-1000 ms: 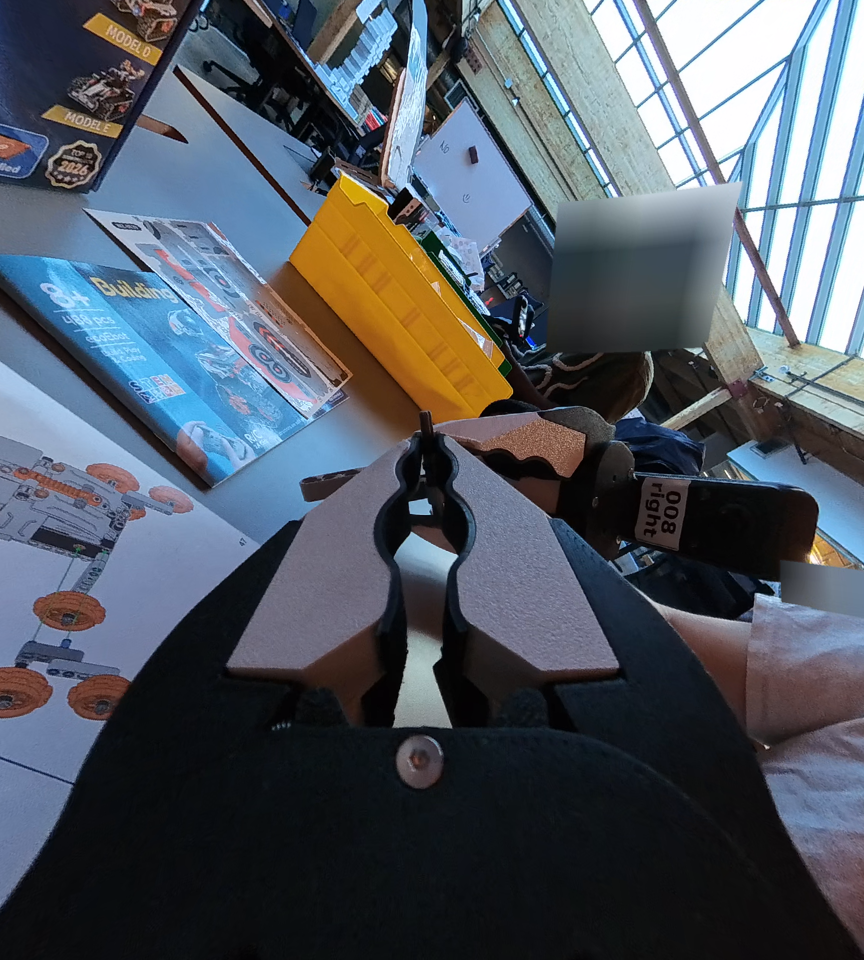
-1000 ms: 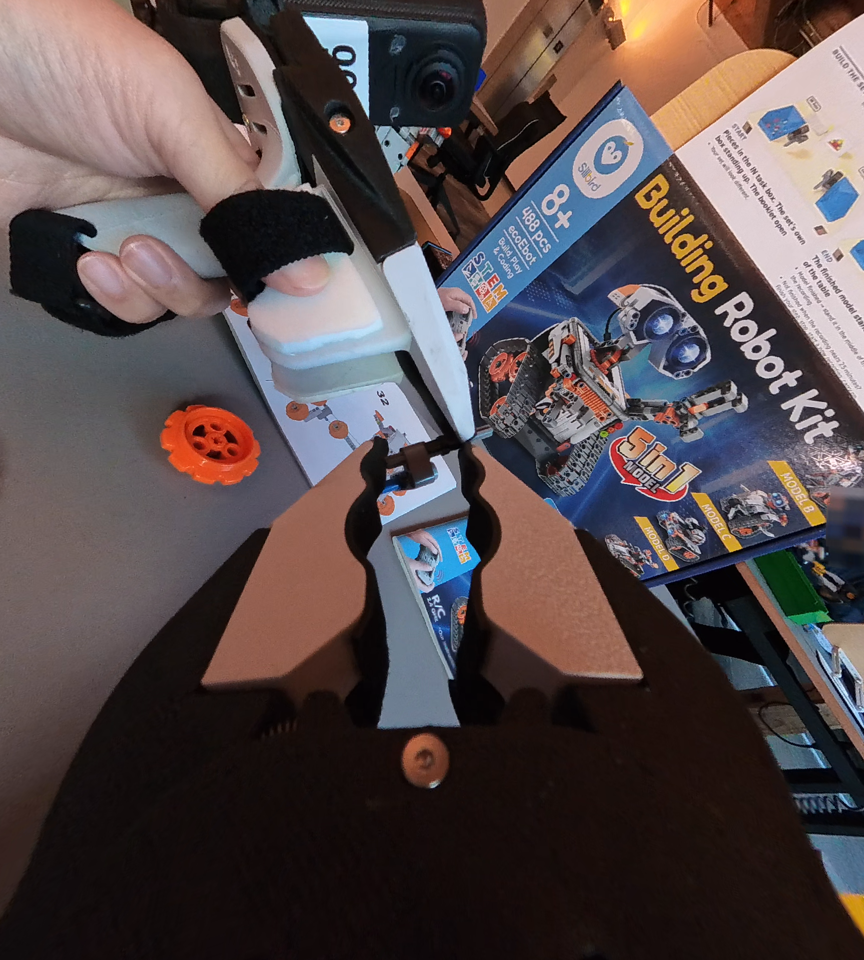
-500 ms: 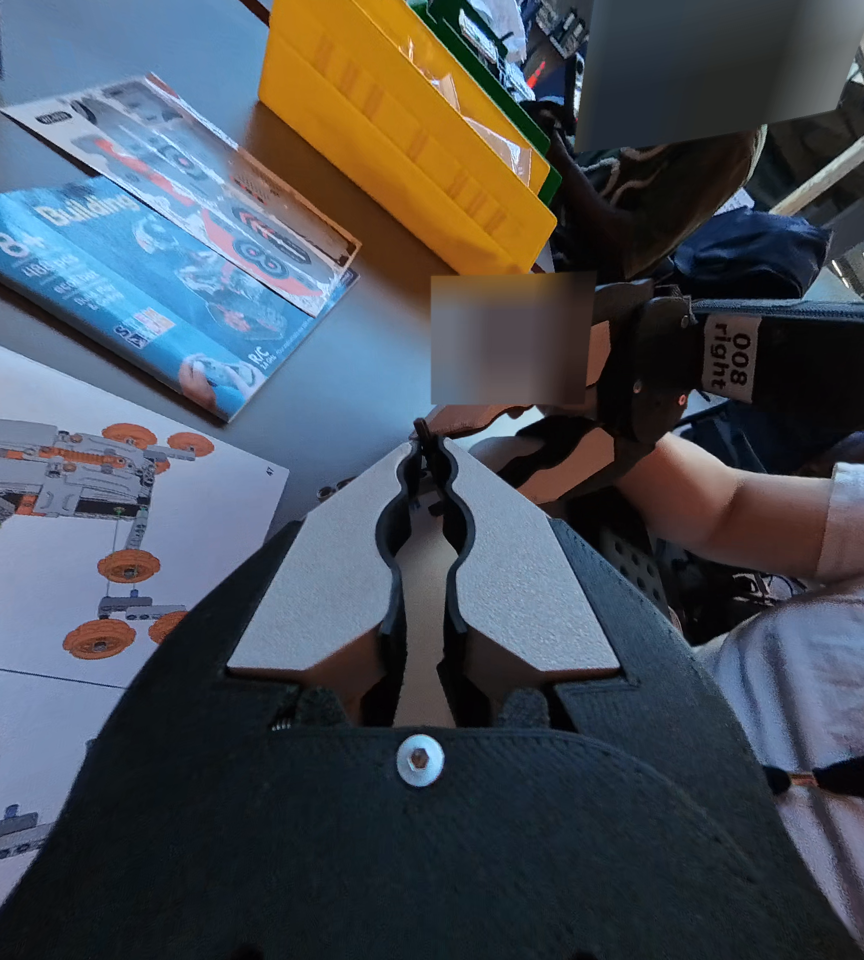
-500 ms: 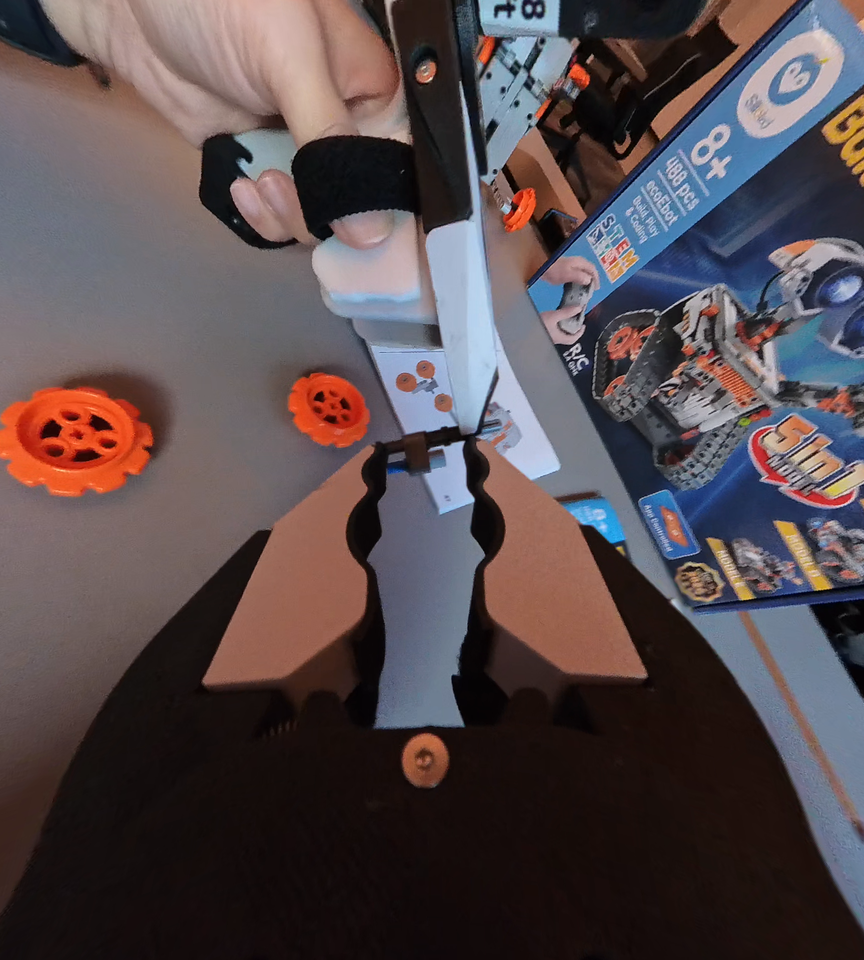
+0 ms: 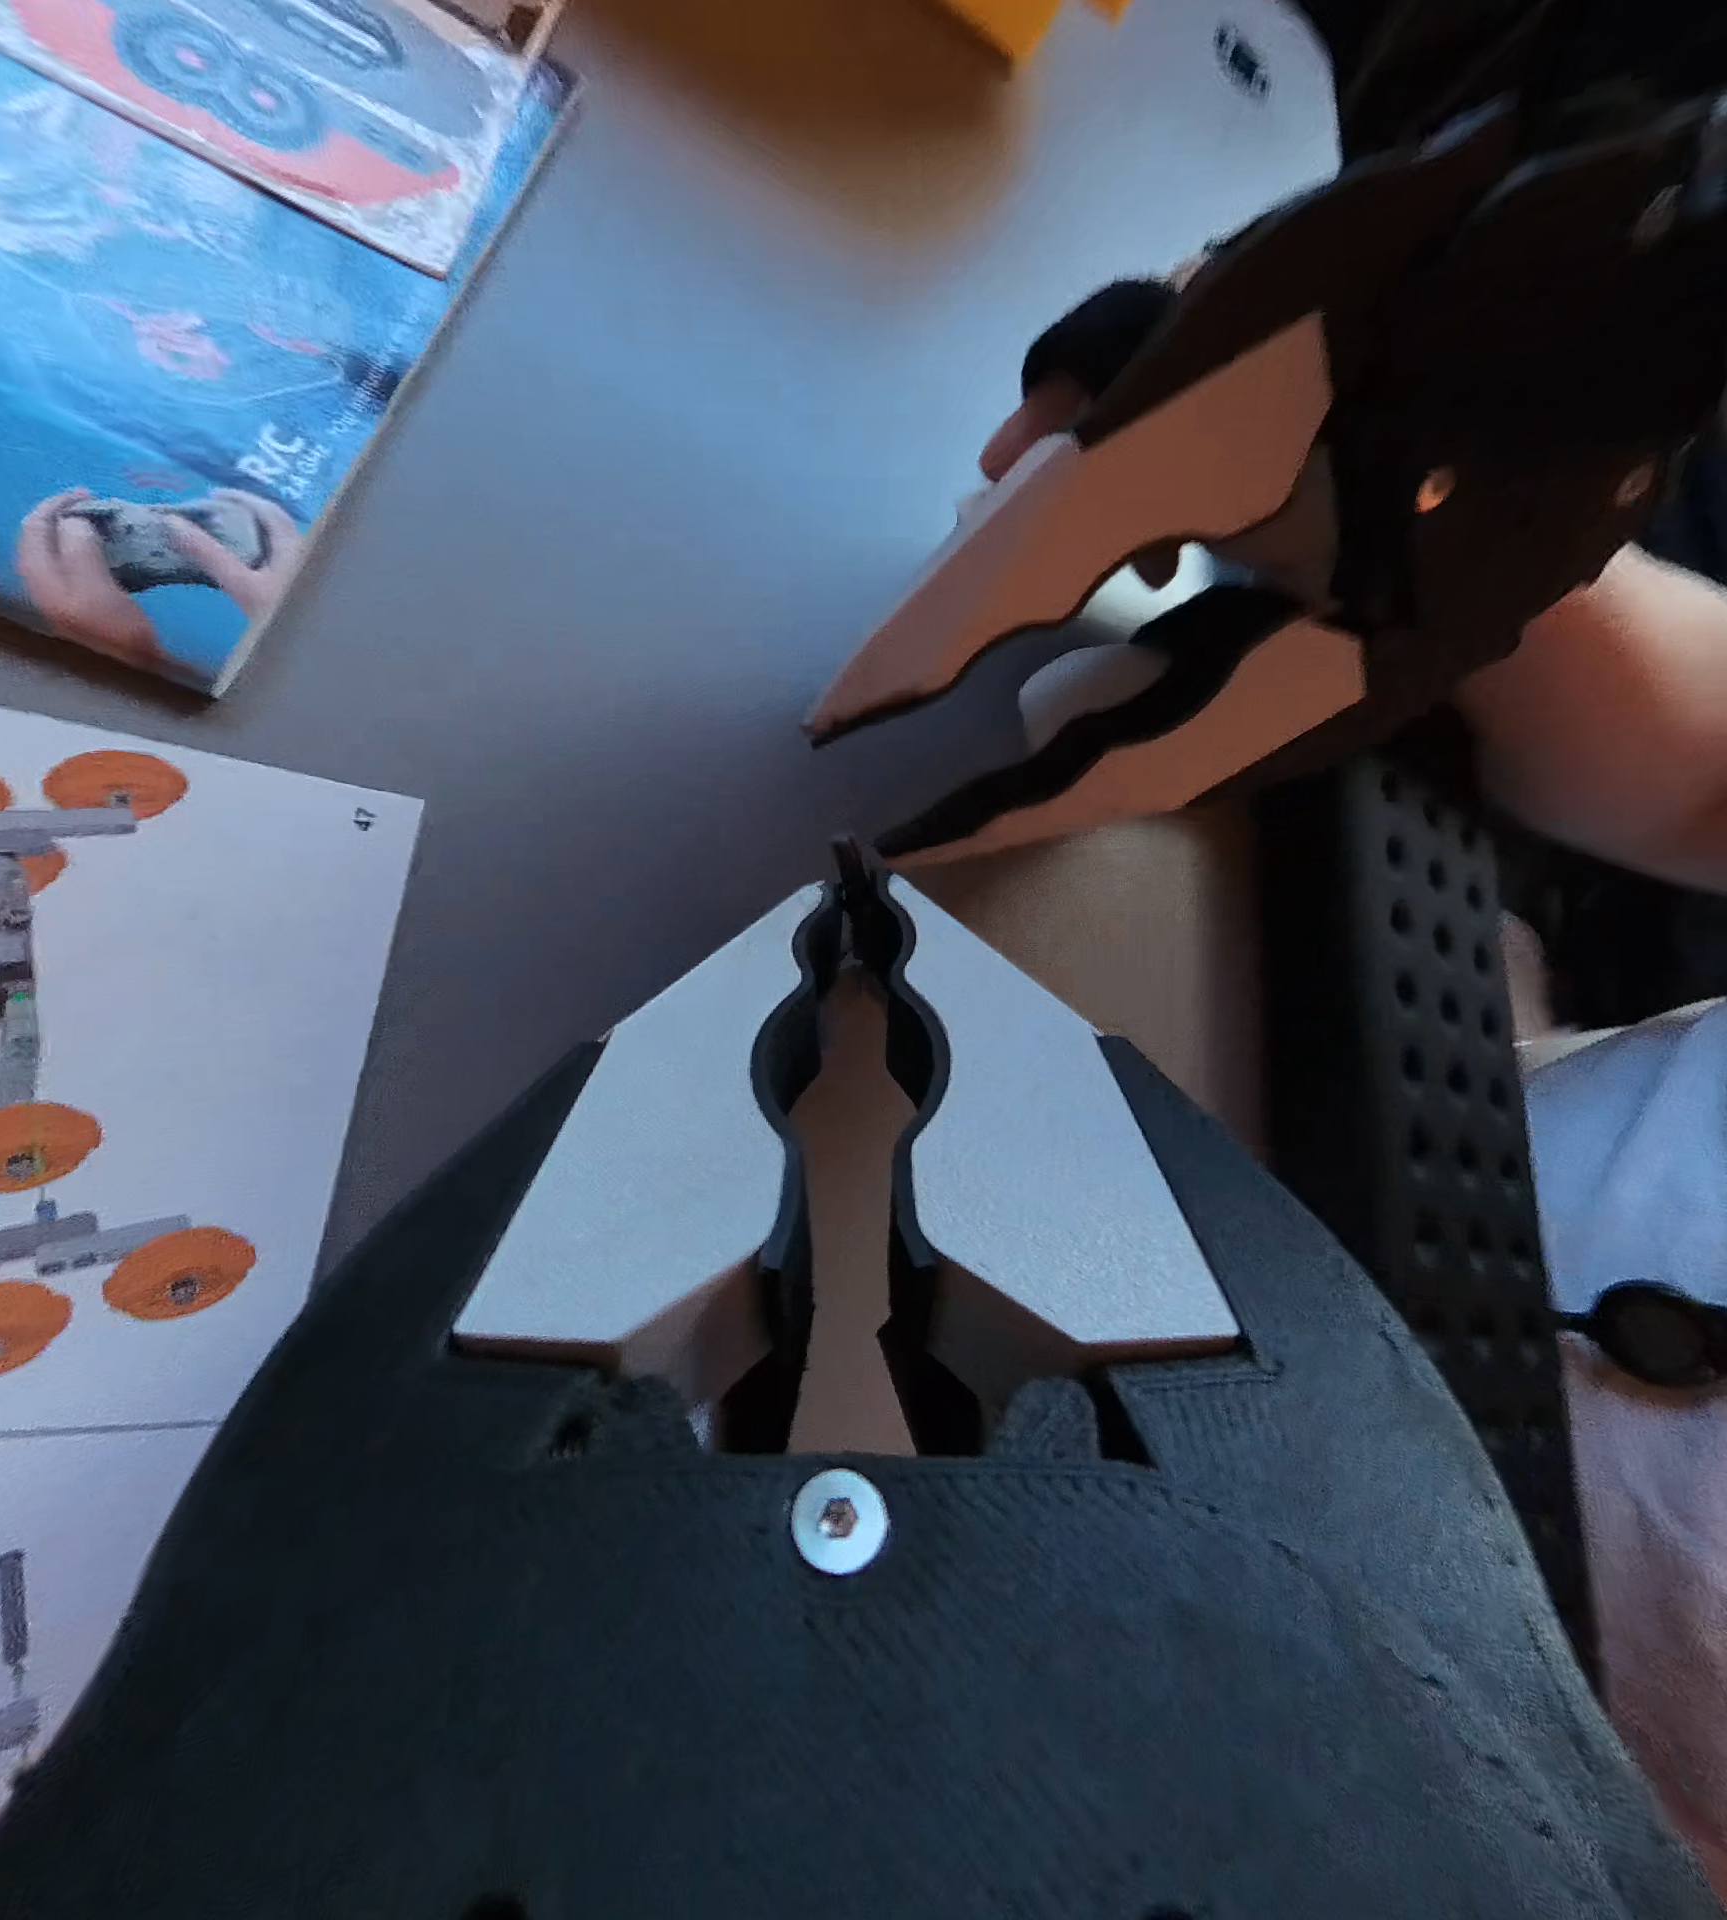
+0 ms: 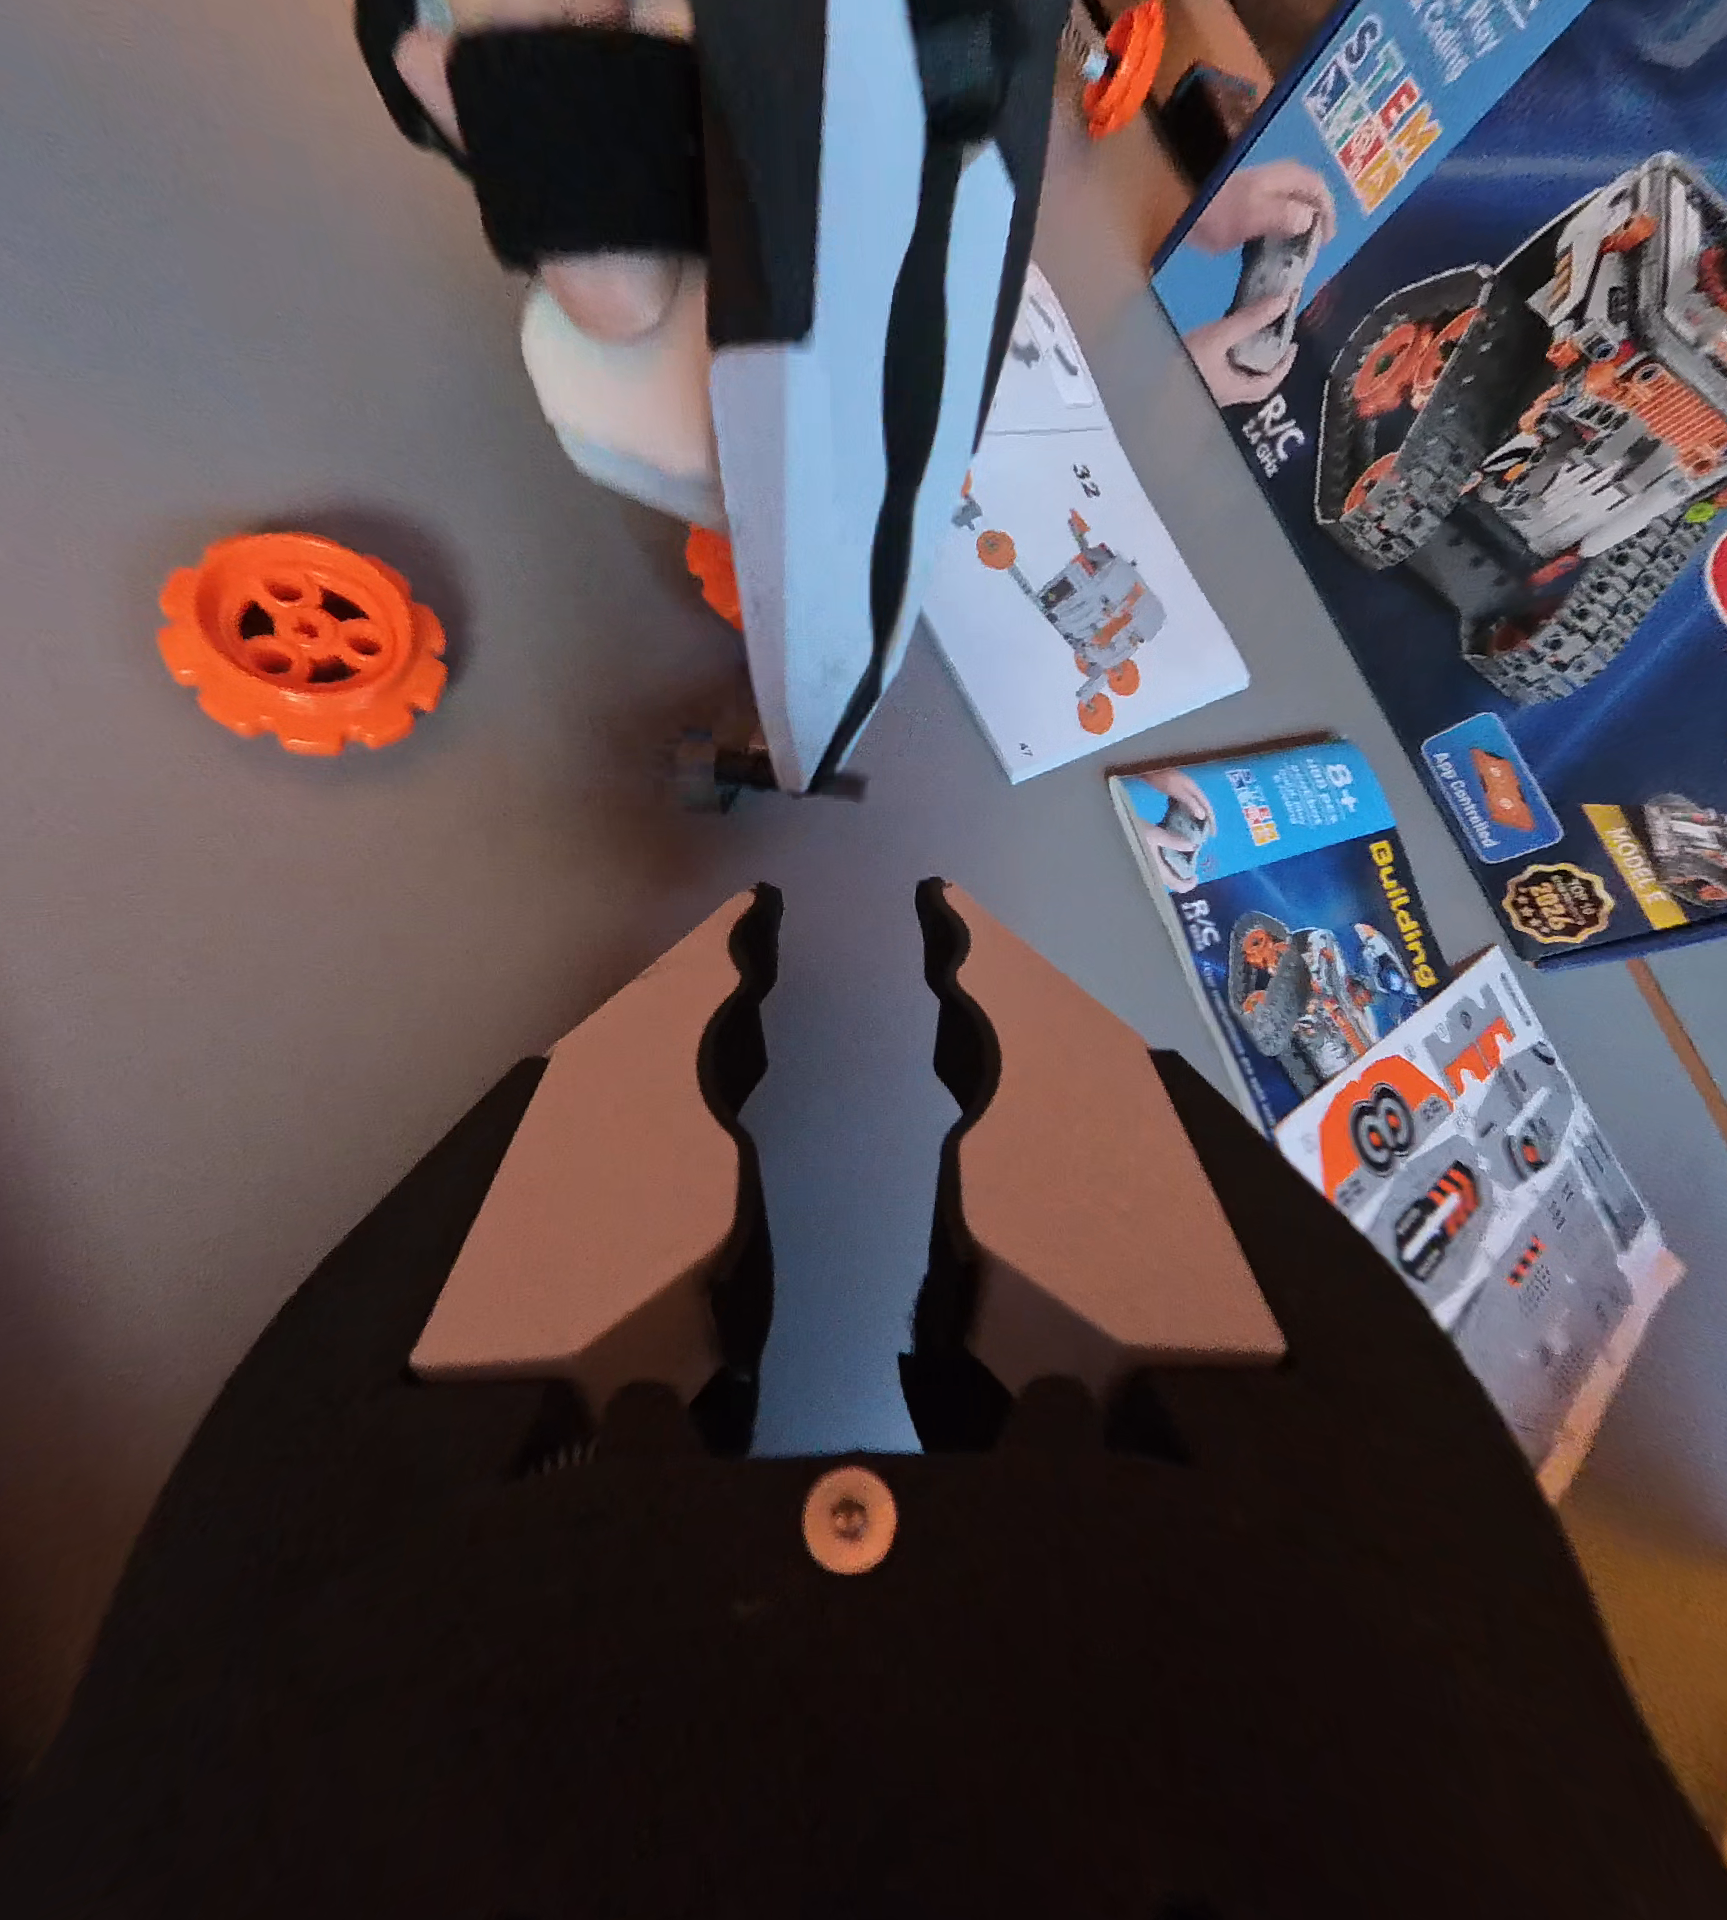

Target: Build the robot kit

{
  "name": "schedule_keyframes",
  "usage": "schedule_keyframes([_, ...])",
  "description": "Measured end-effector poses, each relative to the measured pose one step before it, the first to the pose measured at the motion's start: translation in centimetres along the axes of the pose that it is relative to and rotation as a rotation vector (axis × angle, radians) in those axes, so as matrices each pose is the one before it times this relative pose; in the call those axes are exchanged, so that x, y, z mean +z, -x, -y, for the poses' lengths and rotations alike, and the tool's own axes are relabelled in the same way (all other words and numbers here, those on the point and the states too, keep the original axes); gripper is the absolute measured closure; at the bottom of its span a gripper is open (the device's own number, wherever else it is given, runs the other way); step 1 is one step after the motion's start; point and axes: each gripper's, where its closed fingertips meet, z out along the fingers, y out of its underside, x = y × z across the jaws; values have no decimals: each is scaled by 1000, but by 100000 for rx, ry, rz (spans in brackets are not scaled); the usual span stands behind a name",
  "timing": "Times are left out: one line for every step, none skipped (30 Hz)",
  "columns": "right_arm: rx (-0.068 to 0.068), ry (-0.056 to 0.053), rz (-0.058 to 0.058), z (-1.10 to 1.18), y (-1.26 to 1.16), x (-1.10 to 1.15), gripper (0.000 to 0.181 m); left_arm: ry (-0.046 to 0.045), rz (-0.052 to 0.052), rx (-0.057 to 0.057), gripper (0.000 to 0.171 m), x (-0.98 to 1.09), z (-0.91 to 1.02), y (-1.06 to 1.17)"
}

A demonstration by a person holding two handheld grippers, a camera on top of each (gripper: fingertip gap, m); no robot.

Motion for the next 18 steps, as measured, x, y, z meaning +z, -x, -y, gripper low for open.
schedule_keyframes([2493,-1501,1277,-63,128,-144,155,2536,2179,2811,169,444,-258,22])
schedule_keyframes([2340,-392,897,-218,-47,-23,155,2285,1561,2062,168,343,-260,-9])
schedule_keyframes([2168,194,814,-298,-140,80,155,1568,78,954,162,211,-190,-173])
schedule_keyframes([2179,136,1119,-238,-101,137,154,287,-958,234,152,27,13,-301])
schedule_keyframes([2030,-191,1454,-152,4,129,153,-975,-93,317,145,-328,203,-160])
schedule_keyframes([1470,-144,1774,-108,128,89,151,-1385,1167,463,144,-807,233,-45])
schedule_keyframes([1089,-148,1572,-92,173,63,148,-3063,2699,-254,145,-1338,433,92])
schedule_keyframes([403,161,1455,-50,200,-17,147,-5102,2185,-1537,145,-1792,566,-148])
schedule_keyframes([88,-178,400,18,90,-45,146,-6290,631,-2273,145,-2107,495,-608])
schedule_keyframes([92,109,-562,-26,-28,-62,146,-6697,1736,-2149,146,-2346,229,-671])
schedule_keyframes([-56,394,-1195,-52,-120,-67,146,-6653,4201,-1120,146,-2525,-151,-434])
schedule_keyframes([-540,398,-987,-49,-59,-64,146,-5653,6027,-37,147,-2644,-596,-151])
schedule_keyframes([-457,424,-876,-101,-33,-29,147,-4525,8453,-19,148,-2736,-1047,366])
schedule_keyframes([-324,648,-1070,-130,-57,-39,146,-3037,9629,-1017,148,-2721,-1484,799])
schedule_keyframes([-221,-1,-877,-25,-17,-49,146,-2034,8767,-1529,149,-2587,-1738,965])
schedule_keyframes([-156,-322,-1076,23,-41,-58,146,-2389,7519,-2702,150,-2333,-1746,1020])
schedule_keyframes([-220,-166,-1520,30,-97,-58,145,-3002,5421,-3535,150,-2017,-1566,869])
schedule_keyframes([-312,-543,-2282,70,-200,-62,142,-4210,3610,-3311,150,-1694,-1208,632])
